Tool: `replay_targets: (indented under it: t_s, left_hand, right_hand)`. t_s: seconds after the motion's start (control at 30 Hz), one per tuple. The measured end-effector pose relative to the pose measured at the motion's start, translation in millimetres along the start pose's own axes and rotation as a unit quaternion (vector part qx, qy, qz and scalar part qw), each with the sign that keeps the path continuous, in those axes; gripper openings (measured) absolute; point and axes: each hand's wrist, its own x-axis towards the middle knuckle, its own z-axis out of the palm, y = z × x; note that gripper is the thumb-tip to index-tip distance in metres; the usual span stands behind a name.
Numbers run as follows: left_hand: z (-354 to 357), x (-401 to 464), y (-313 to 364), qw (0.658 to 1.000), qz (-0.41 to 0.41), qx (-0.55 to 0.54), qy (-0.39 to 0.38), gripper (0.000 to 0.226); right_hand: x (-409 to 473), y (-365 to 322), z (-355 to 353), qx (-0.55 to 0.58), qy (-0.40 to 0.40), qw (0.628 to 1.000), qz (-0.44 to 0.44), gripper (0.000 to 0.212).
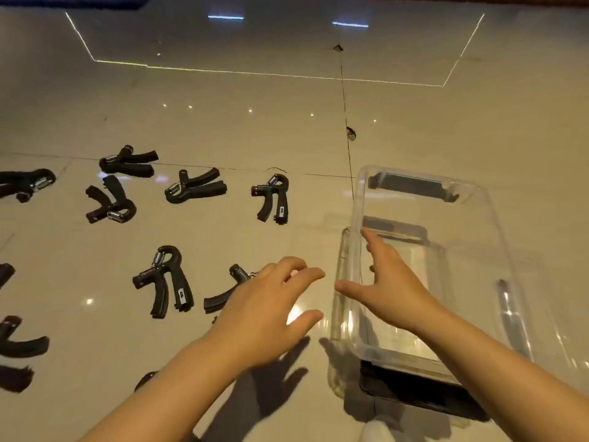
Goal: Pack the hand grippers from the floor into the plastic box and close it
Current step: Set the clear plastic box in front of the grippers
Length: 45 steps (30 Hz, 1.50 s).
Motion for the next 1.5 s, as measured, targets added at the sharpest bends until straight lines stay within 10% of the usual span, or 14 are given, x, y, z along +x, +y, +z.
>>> replay_targets:
  t_s: [0.27, 0.6, 1.1, 1.23, 1.5]
  left_hand:
    - [-18, 37, -13, 0.979, 0.113, 0.167, -0.038, 0.062]
    - [-94, -18, -39, 0.928, 0.195, 0.316, -0.039, 0.058]
    - [69, -17, -11, 0.997, 0.052, -0.023, 0.044, 0.055]
    - [82, -8, 2, 0.989, 0.026, -0.132, 0.067, 0.052]
    - [90, 34, 37, 0.993, 0.017, -0.107, 0.054, 0.062]
  right_hand:
    - [-25, 7, 17, 0.031, 0.009, 0.998, -0.046, 0.093]
    - [-75, 39, -24, -0.049, -0.171, 0.982, -0.067, 0.081]
    - [-116, 105, -52, -0.067, -0.003, 0.997, -0.036, 0.014]
    - [-114, 116, -54, -0.042, 0.042, 0.998, -0.009, 0.044]
    - [-119, 133, -69, -0.004, 0.1, 0.994, 0.051, 0.025]
